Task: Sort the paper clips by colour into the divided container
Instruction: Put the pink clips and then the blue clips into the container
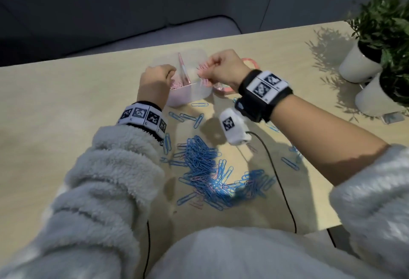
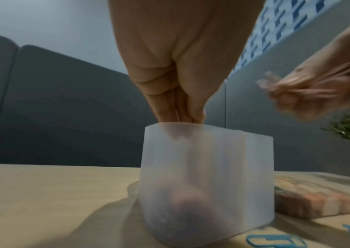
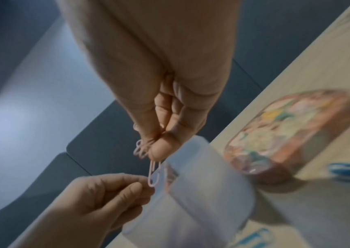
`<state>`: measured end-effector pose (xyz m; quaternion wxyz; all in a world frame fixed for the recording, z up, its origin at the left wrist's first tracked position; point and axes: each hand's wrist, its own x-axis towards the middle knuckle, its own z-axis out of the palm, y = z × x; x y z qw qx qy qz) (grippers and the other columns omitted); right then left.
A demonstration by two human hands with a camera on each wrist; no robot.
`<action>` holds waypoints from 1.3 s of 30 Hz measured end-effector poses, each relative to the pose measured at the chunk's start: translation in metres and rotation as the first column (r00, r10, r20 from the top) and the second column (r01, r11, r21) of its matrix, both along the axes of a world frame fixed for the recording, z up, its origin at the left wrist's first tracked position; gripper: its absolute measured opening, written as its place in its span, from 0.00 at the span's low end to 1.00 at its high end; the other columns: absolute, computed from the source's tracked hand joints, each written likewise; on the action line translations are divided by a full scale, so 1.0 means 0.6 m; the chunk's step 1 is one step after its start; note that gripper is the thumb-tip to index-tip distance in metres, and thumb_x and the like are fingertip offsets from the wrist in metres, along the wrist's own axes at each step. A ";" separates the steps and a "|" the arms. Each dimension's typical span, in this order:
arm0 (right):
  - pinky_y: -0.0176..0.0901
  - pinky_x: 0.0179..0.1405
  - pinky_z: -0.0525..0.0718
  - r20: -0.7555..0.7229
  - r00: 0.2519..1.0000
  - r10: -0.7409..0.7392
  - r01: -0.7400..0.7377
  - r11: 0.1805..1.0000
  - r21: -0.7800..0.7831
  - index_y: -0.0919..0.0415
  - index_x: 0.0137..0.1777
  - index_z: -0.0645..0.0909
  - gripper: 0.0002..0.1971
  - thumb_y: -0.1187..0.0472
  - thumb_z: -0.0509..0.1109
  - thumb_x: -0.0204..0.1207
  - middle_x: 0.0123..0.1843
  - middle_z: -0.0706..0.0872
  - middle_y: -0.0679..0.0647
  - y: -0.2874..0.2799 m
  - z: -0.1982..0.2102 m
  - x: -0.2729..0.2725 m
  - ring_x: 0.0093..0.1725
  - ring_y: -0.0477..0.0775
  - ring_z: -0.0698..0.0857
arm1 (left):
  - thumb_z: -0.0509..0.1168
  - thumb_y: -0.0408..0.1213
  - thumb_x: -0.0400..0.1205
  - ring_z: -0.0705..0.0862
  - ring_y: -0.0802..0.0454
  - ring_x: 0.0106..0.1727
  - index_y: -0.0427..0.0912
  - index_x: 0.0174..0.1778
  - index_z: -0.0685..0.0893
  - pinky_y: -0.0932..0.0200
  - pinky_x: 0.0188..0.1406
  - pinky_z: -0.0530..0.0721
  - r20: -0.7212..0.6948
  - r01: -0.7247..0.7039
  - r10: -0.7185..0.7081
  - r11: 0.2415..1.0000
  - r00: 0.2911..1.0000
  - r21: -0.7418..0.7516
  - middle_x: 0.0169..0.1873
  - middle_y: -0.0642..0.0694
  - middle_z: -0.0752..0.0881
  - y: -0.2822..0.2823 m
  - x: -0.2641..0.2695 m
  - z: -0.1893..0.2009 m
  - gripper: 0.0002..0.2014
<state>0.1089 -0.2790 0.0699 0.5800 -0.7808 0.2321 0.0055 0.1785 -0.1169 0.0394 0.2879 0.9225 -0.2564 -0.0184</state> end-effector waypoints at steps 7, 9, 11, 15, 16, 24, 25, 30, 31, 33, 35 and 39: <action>0.37 0.25 0.80 -0.110 0.988 0.105 -0.137 0.929 -0.343 0.63 0.29 0.81 0.08 0.71 0.71 0.68 0.22 0.82 0.50 0.077 -0.014 0.106 0.24 0.47 0.81 | 0.57 0.36 0.82 0.86 0.44 0.46 0.39 0.51 0.85 0.49 0.48 0.84 0.016 -0.138 0.148 0.946 0.989 -0.292 0.45 0.41 0.89 0.068 -0.072 -0.008 0.11; 0.43 0.38 0.86 -0.142 0.974 0.177 -0.221 0.880 -0.420 0.69 0.45 0.86 0.07 0.72 0.67 0.72 0.40 0.89 0.59 0.087 -0.009 0.109 0.39 0.56 0.87 | 0.59 0.34 0.82 0.85 0.45 0.45 0.38 0.51 0.85 0.52 0.46 0.82 -0.007 -0.100 0.102 0.960 0.995 -0.261 0.45 0.40 0.89 0.081 -0.097 -0.020 0.10; 0.51 0.55 0.86 -0.150 0.965 0.214 -0.259 0.854 -0.451 0.70 0.51 0.86 0.11 0.72 0.64 0.73 0.54 0.88 0.63 0.088 -0.007 0.108 0.53 0.62 0.87 | 0.59 0.34 0.82 0.83 0.45 0.44 0.38 0.51 0.84 0.52 0.45 0.81 0.000 -0.039 0.040 0.974 0.999 -0.222 0.45 0.41 0.88 0.086 -0.120 -0.032 0.09; 0.43 0.57 0.84 -0.088 0.954 0.285 -0.294 0.852 -0.432 0.65 0.49 0.89 0.13 0.72 0.64 0.71 0.54 0.90 0.60 0.076 -0.012 0.096 0.54 0.54 0.87 | 0.59 0.37 0.82 0.81 0.47 0.44 0.40 0.49 0.85 0.54 0.43 0.78 0.061 0.135 -0.131 0.989 0.990 -0.061 0.43 0.44 0.86 0.063 -0.159 -0.046 0.10; 0.41 0.56 0.84 -0.070 0.956 0.286 -0.288 0.858 -0.426 0.65 0.49 0.89 0.13 0.72 0.64 0.71 0.53 0.90 0.59 0.073 -0.013 0.092 0.51 0.53 0.87 | 0.60 0.36 0.81 0.80 0.46 0.43 0.39 0.46 0.85 0.56 0.42 0.75 0.066 0.190 -0.188 0.981 0.980 -0.027 0.41 0.44 0.86 0.052 -0.169 -0.047 0.08; 0.21 0.28 0.78 0.145 0.963 0.227 -0.169 0.929 -0.329 0.70 0.48 0.86 0.15 0.75 0.57 0.72 0.42 0.85 0.54 0.028 0.026 0.022 0.32 0.36 0.82 | 0.53 0.41 0.73 0.85 0.34 0.39 0.32 0.39 0.85 0.48 0.34 0.84 -0.066 0.550 -0.547 0.821 0.835 0.152 0.35 0.33 0.87 -0.035 -0.219 -0.072 0.19; 0.21 0.26 0.76 0.169 0.964 0.204 -0.153 0.949 -0.276 0.71 0.48 0.85 0.14 0.75 0.58 0.73 0.39 0.84 0.56 0.015 0.030 -0.006 0.27 0.35 0.80 | 0.53 0.40 0.73 0.84 0.35 0.39 0.32 0.38 0.85 0.48 0.36 0.83 -0.089 0.568 -0.562 0.808 0.823 0.153 0.35 0.33 0.86 -0.043 -0.223 -0.072 0.18; 0.23 0.28 0.76 0.035 0.992 0.120 -0.105 0.954 -0.280 0.75 0.46 0.83 0.08 0.74 0.62 0.76 0.33 0.83 0.49 -0.064 -0.016 -0.179 0.24 0.31 0.81 | 0.65 0.35 0.78 0.80 0.37 0.58 0.39 0.56 0.83 0.46 0.60 0.77 -0.245 0.570 -0.522 0.795 0.817 0.207 0.55 0.37 0.82 -0.095 -0.231 -0.084 0.11; 0.24 0.30 0.75 -0.035 0.992 0.120 -0.125 0.926 -0.356 0.71 0.44 0.84 0.07 0.73 0.64 0.75 0.32 0.83 0.47 -0.077 -0.033 -0.213 0.25 0.32 0.80 | 0.67 0.36 0.78 0.80 0.38 0.58 0.39 0.57 0.82 0.46 0.60 0.76 -0.259 0.590 -0.537 0.777 0.803 0.219 0.56 0.37 0.81 -0.104 -0.232 -0.089 0.13; 0.34 0.35 0.74 -0.172 0.976 0.137 -0.201 0.871 -0.448 0.59 0.38 0.84 0.07 0.70 0.67 0.72 0.31 0.82 0.45 -0.091 -0.061 -0.278 0.28 0.38 0.78 | 0.70 0.38 0.76 0.80 0.38 0.58 0.38 0.59 0.82 0.48 0.58 0.74 -0.275 0.641 -0.584 0.733 0.764 0.227 0.57 0.36 0.81 -0.121 -0.238 -0.093 0.17; 0.38 0.36 0.73 -0.266 0.951 0.159 -0.267 0.856 -0.443 0.50 0.33 0.80 0.12 0.69 0.68 0.71 0.29 0.81 0.43 -0.092 -0.082 -0.332 0.30 0.46 0.78 | 0.72 0.39 0.73 0.80 0.37 0.58 0.38 0.61 0.81 0.48 0.57 0.73 -0.290 0.677 -0.615 0.696 0.734 0.237 0.56 0.36 0.81 -0.133 -0.246 -0.097 0.21; 0.39 0.42 0.74 -0.296 0.943 0.154 -0.267 0.881 -0.390 0.48 0.36 0.79 0.13 0.69 0.69 0.70 0.32 0.80 0.47 -0.088 -0.119 -0.401 0.35 0.49 0.77 | 0.73 0.42 0.73 0.80 0.38 0.57 0.38 0.58 0.83 0.48 0.54 0.76 -0.289 0.689 -0.627 0.680 0.724 0.250 0.54 0.36 0.82 -0.141 -0.256 -0.098 0.20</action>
